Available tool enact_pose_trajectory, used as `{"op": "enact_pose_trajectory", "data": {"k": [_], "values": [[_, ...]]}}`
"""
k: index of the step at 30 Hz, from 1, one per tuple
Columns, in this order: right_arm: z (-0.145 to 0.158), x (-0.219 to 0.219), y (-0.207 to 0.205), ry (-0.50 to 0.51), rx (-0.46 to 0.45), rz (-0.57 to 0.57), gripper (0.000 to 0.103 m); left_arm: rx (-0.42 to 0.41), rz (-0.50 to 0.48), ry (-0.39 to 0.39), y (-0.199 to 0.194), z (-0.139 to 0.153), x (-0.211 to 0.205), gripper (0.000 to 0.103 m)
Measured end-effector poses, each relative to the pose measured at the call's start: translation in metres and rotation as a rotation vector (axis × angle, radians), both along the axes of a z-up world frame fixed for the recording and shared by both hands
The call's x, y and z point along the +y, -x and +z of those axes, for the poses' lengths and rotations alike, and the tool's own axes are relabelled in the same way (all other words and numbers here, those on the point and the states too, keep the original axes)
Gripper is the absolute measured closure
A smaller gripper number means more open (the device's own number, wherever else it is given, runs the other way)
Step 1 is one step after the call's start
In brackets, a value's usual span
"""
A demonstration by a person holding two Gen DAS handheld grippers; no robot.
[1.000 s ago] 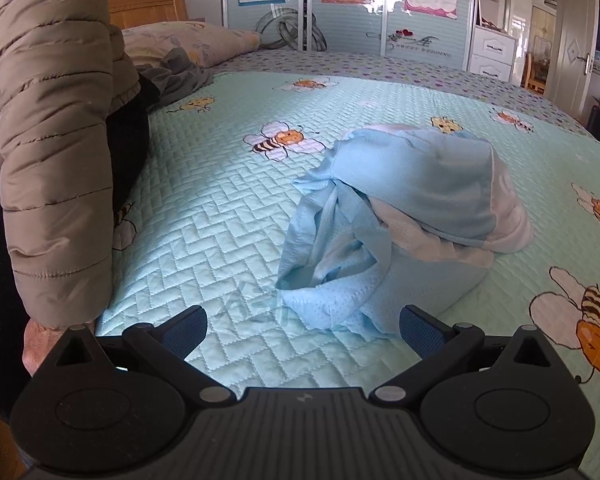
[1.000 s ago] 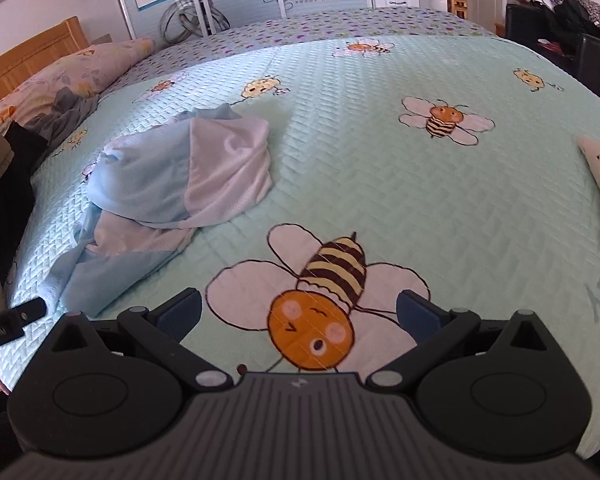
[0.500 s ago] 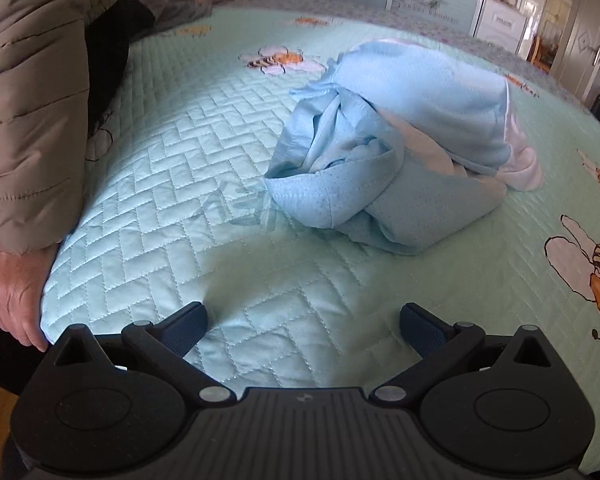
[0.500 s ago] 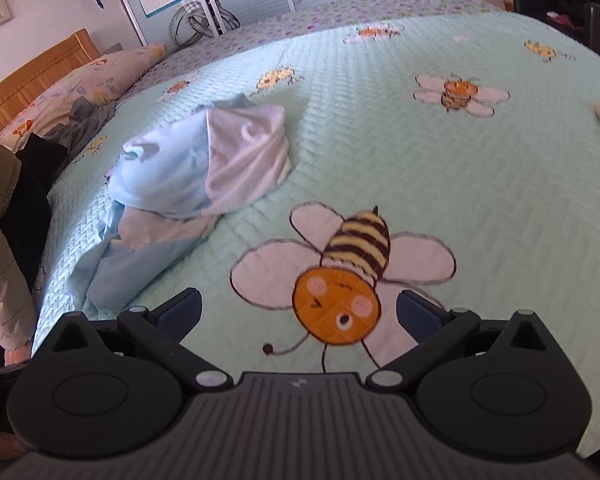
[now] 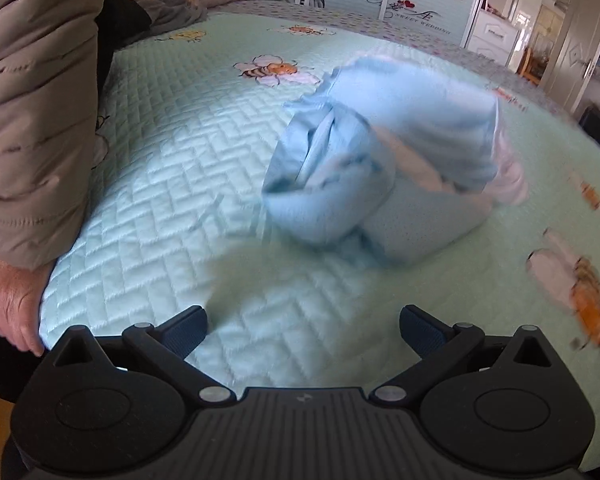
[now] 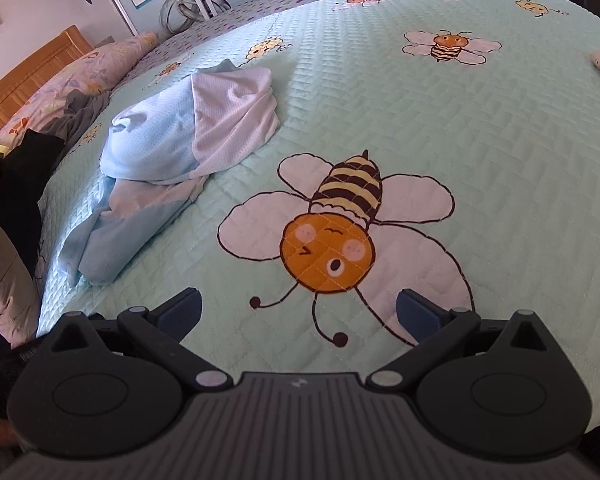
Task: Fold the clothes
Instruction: 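Move both tools toward the crumpled light-blue garment on the bed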
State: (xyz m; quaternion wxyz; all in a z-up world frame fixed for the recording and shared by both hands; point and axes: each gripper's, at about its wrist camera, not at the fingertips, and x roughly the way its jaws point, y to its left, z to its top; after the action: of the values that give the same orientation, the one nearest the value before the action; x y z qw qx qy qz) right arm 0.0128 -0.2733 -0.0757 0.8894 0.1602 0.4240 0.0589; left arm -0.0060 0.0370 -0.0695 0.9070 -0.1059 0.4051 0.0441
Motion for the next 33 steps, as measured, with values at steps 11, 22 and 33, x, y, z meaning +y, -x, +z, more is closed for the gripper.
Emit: {"op": "enact_pose_trajectory", "data": {"k": [11, 22, 33], "values": [[-0.003, 0.002, 0.007, 0.031, 0.0, -0.001, 0.0, -0.247, -0.286, 0.156, -0.08, 0.093, 0.032, 0.001], [-0.004, 0.0, 0.012, 0.022, -0.002, -0.012, 0.0, -0.201, -0.289, -0.084, -0.061, 0.064, 0.018, 0.001], [-0.009, -0.005, 0.014, -0.01, -0.019, -0.011, 0.0, -0.104, -0.404, -0.58, -0.049, -0.009, -0.038, 0.0]]}}
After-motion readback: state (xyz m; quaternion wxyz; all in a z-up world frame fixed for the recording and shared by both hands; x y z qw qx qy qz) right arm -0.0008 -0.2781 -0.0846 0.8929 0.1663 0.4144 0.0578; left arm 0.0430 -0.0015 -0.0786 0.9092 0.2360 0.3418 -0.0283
